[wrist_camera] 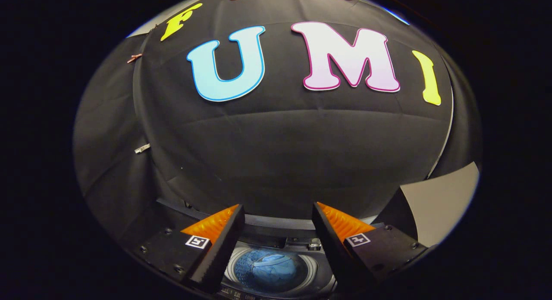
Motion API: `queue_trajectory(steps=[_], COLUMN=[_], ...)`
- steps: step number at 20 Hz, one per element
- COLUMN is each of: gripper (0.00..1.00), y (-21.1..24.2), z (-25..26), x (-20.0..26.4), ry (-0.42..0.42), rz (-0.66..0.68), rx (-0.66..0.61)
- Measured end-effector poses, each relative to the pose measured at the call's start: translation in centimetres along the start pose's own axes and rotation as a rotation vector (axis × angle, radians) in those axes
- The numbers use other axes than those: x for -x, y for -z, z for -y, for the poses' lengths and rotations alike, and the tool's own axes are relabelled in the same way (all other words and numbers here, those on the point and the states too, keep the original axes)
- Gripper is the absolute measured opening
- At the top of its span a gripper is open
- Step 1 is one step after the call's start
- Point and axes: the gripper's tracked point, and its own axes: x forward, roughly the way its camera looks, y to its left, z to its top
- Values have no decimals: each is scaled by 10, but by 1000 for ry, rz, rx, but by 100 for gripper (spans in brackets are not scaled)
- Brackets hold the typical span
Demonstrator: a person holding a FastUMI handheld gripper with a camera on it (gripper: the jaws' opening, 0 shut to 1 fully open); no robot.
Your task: Put the clothes into the washing machine and then close the washing machine lid.
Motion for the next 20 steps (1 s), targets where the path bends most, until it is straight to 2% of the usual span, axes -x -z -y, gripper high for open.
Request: queue_trajectory(steps=[11,20], gripper=[95,94], y=[95,77], z=[-13,-26], x=[54,107], ry=[12,-27], rz=[-156,-81], rx=[0,32])
